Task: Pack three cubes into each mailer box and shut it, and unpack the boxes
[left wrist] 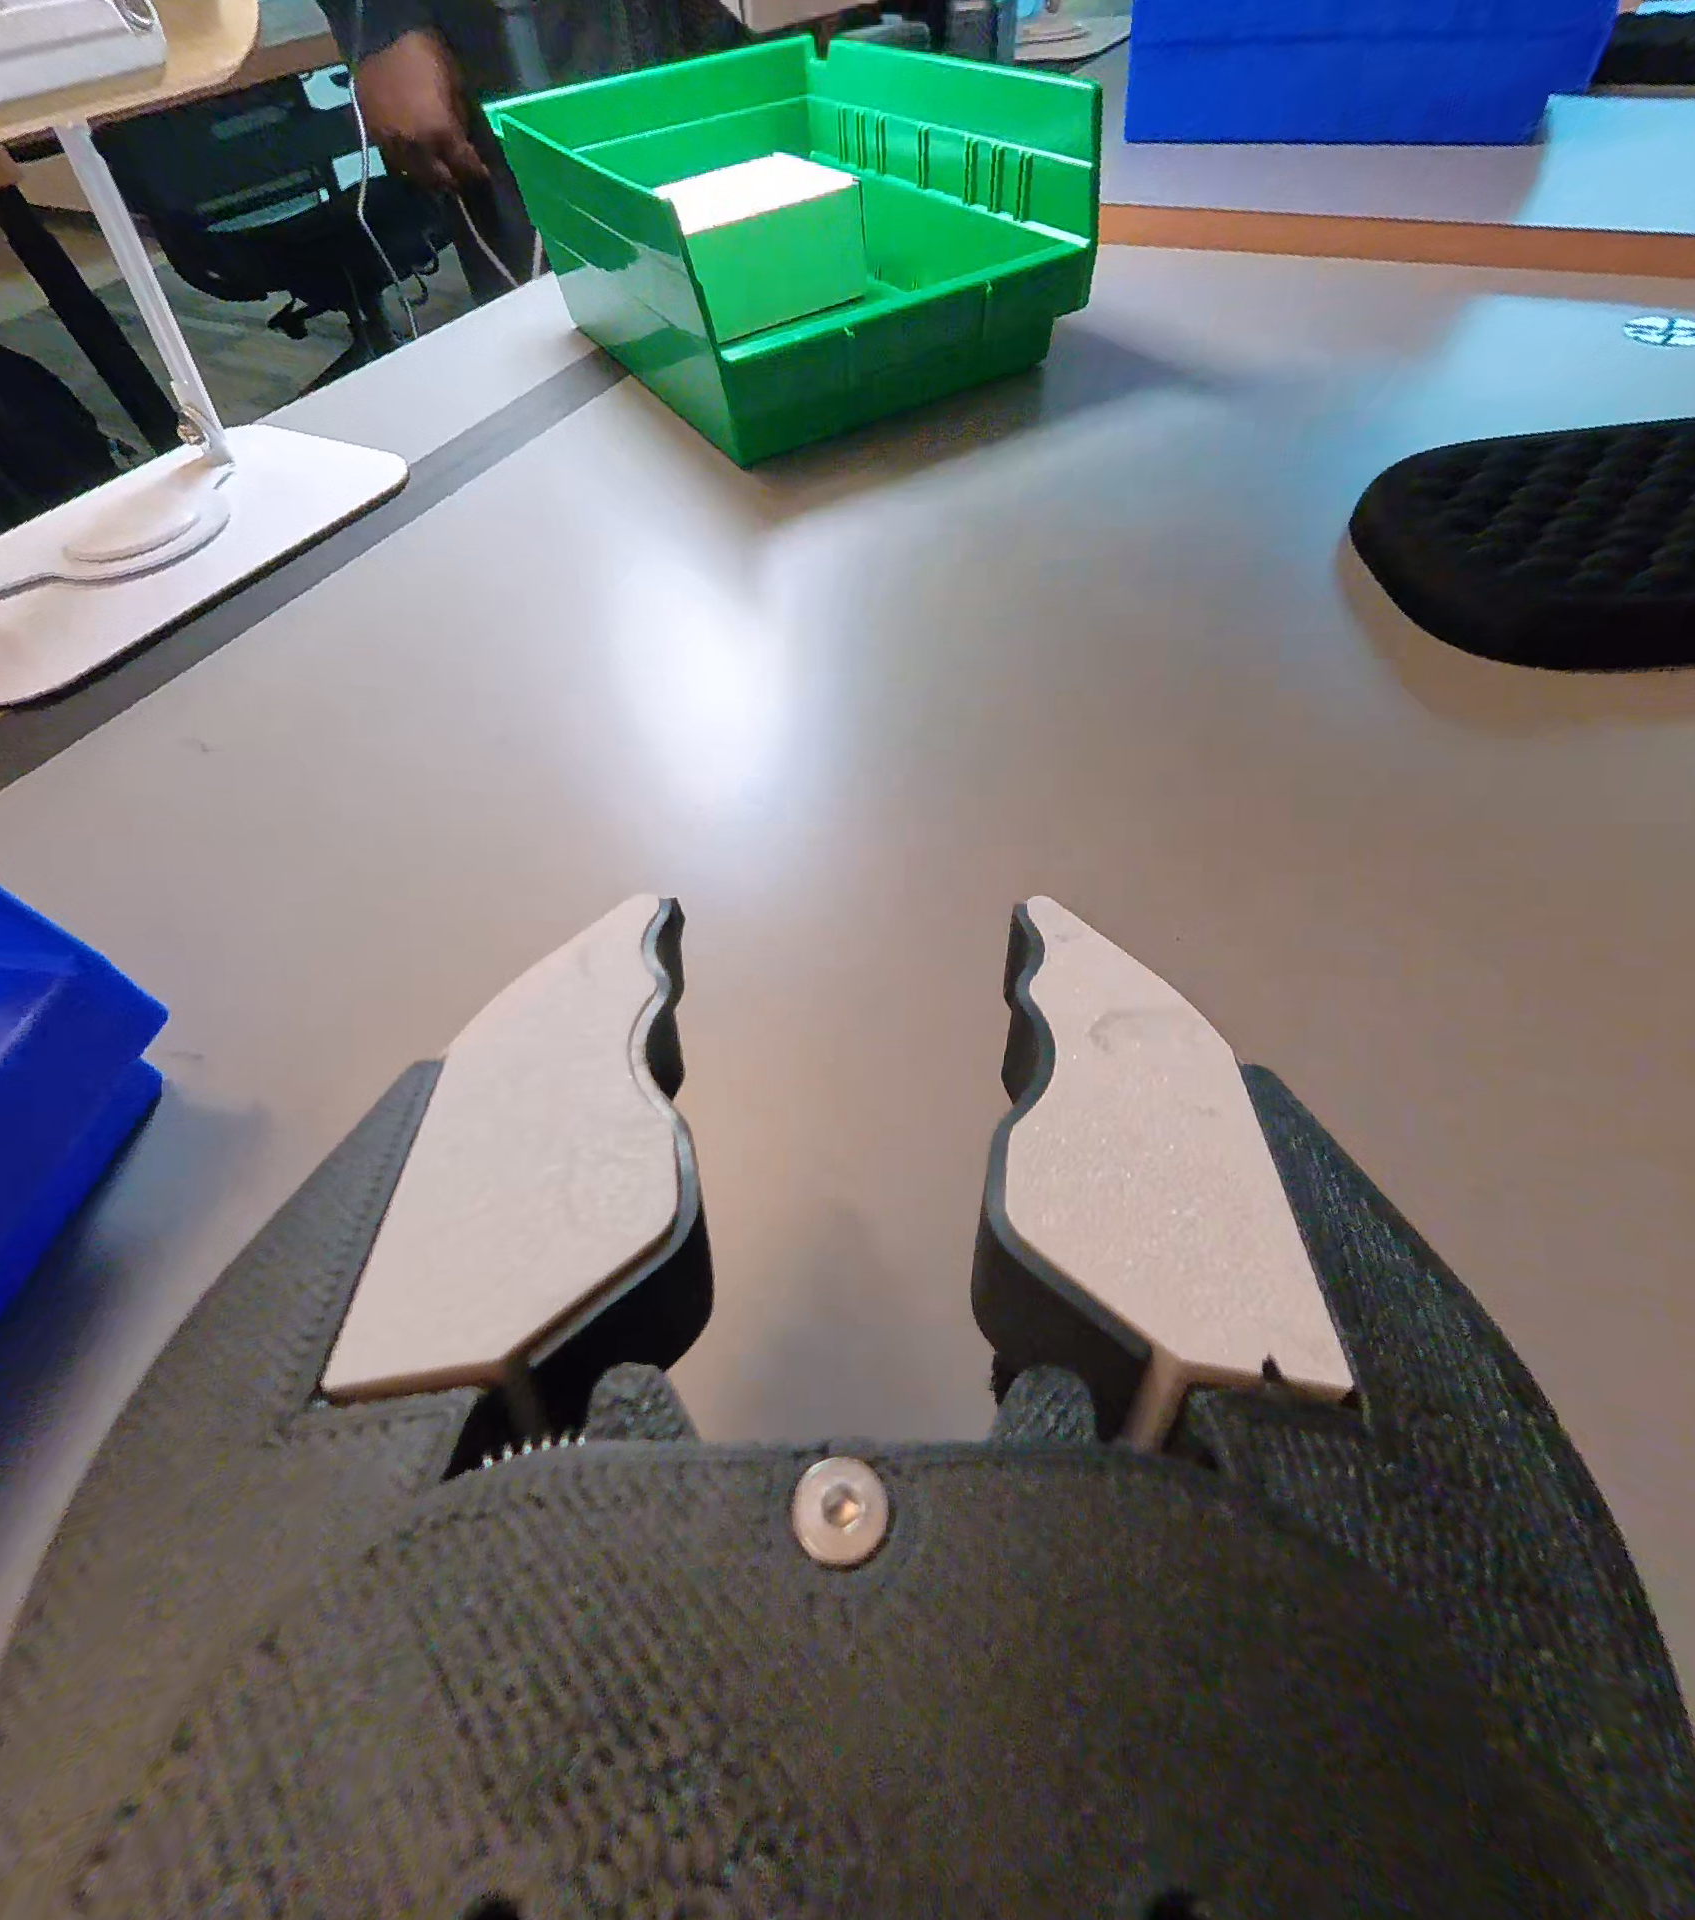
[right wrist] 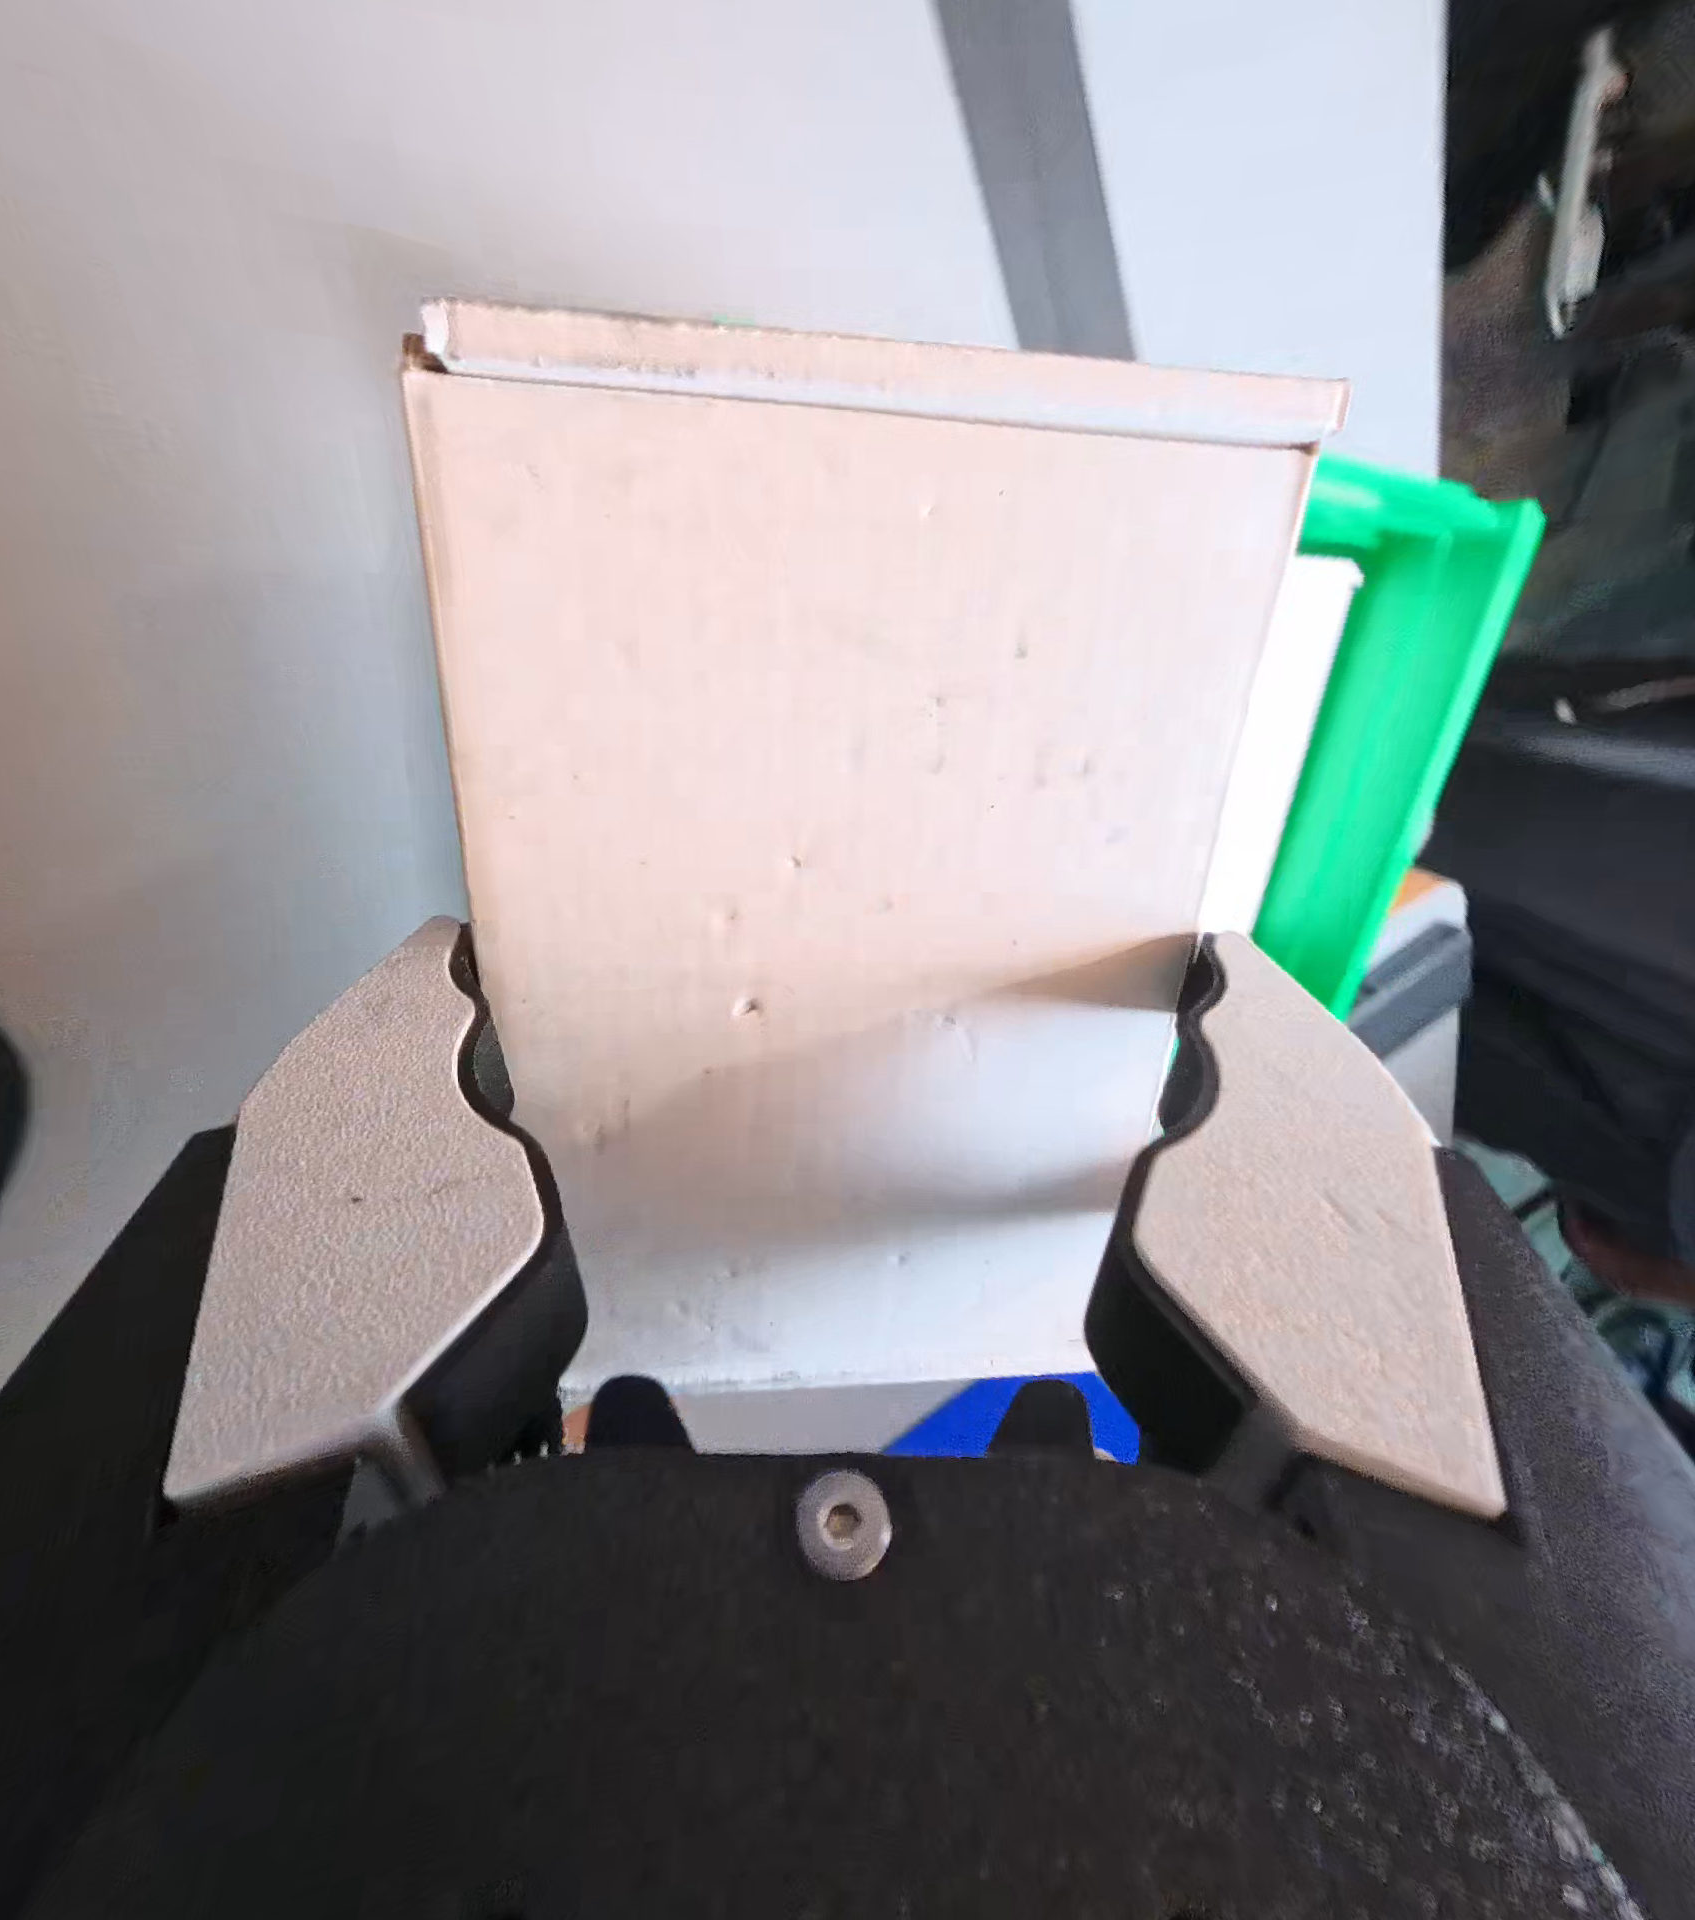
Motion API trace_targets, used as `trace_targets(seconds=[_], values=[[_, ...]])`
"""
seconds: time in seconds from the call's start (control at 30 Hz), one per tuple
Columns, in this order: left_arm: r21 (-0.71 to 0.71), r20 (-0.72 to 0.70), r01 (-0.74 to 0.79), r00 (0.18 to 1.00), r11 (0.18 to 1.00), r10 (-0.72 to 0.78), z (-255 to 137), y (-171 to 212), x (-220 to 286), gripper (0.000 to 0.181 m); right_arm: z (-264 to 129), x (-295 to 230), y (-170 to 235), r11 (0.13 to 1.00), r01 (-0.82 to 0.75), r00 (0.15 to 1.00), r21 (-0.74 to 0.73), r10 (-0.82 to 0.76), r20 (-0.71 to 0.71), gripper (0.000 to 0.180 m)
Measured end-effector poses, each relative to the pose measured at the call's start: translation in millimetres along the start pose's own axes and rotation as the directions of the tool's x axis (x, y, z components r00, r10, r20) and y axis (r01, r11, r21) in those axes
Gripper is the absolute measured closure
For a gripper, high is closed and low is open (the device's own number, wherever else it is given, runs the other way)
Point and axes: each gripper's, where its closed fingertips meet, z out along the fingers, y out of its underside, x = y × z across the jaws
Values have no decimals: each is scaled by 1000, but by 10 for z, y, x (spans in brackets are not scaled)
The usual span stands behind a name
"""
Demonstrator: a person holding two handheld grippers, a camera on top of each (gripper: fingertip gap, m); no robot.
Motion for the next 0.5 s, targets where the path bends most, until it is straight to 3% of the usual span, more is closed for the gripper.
trace_targets(seconds=[0.2,0.5], values=[[53,45,18,999,998,-20,-37,-73,-104,120,370,791,363,990,-125,992,-66,123,-40,56],[83,94,60,993,995,-68,-49,-64,-287,121,1181,1221,402,984,-145,989,-101,147,13,56]])
